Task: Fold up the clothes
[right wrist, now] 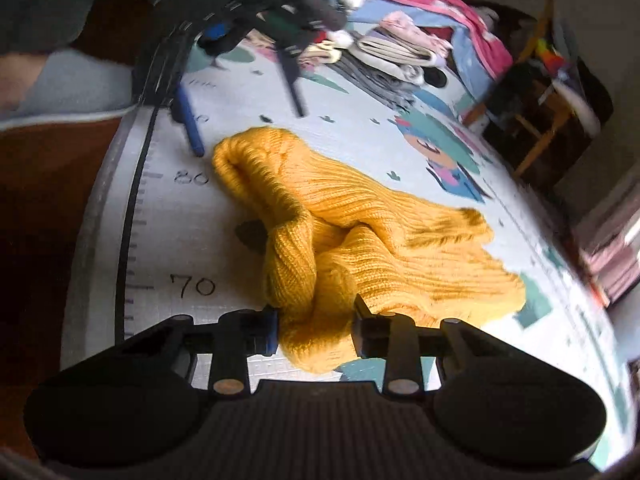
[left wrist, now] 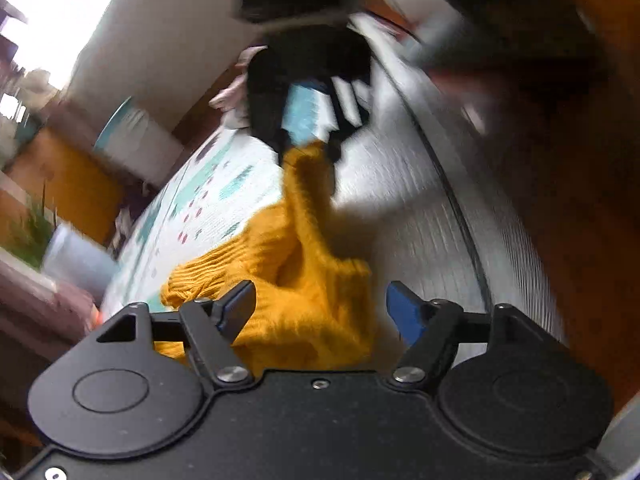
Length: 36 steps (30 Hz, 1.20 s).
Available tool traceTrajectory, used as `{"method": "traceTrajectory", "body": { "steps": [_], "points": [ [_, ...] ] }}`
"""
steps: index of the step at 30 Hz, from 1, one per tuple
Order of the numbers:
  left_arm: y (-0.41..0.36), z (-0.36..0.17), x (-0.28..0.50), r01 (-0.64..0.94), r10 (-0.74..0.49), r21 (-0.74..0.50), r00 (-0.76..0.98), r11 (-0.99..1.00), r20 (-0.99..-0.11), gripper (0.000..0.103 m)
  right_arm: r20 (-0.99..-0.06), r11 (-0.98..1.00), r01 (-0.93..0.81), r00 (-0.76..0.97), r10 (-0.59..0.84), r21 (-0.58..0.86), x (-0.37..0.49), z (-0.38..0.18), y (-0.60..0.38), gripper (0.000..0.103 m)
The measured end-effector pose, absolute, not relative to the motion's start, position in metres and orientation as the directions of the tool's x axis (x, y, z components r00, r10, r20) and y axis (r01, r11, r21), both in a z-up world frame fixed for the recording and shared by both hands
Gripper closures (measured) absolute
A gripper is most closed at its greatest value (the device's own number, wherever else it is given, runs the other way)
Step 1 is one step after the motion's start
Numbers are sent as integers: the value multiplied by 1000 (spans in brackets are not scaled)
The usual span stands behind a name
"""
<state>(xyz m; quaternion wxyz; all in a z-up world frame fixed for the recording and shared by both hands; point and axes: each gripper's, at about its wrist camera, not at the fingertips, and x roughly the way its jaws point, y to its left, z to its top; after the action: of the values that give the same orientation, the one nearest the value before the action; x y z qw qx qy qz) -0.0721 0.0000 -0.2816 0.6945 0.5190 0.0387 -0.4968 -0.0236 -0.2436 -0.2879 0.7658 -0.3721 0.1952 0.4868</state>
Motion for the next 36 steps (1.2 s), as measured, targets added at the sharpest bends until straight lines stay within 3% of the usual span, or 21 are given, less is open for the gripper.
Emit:
{"method": "traceTrajectory", "body": {
  "steps": [8,13,16,18,19,20,21,23,28,32,36],
  "points": [
    [14,-306,-65,600,-649,770,501,-216,-572,28,-685,418,-902,373,626,-109,8,-277,-251,68],
    [7,-309,-56,522,-680,804,480,-286,-554,28,-690,416,-905,355,631,-86,9,-279,-252,68],
    [2,-308,-48,493,-689,794,436,-355,-579,20,-692,403,-910,351,630,-95,8,-278,-252,68],
    [-1,-305,-44,530,-676,768,421,-359,-606,20,-694,390,-914,352,629,-110,6,-278,-251,68],
    [-3,-303,-41,553,-665,753,416,-355,-619,30,-694,379,-917,354,626,-126,5,-279,-250,68],
    [-5,-301,-39,572,-655,743,419,-348,-629,56,-695,365,-920,357,624,-145,3,-279,-250,68],
    [-5,-298,-39,591,-645,732,420,-339,-638,62,-698,339,-923,363,617,-180,0,-280,-249,68],
    [-7,-291,-36,640,-625,702,418,-312,-659,67,-701,277,-928,370,610,-248,-7,-280,-248,68],
    [-9,-255,-10,838,-618,523,331,-155,-713,69,-715,144,-934,344,609,-327,-5,-264,-253,68],
    [-8,-231,17,919,-636,381,235,-100,-735,69,-746,99,-961,264,611,-258,22,-238,-255,68],
    [-11,-215,26,928,-636,338,166,-158,-754,71,-767,66,-978,198,611,-200,47,-209,-252,68]
  ]
}}
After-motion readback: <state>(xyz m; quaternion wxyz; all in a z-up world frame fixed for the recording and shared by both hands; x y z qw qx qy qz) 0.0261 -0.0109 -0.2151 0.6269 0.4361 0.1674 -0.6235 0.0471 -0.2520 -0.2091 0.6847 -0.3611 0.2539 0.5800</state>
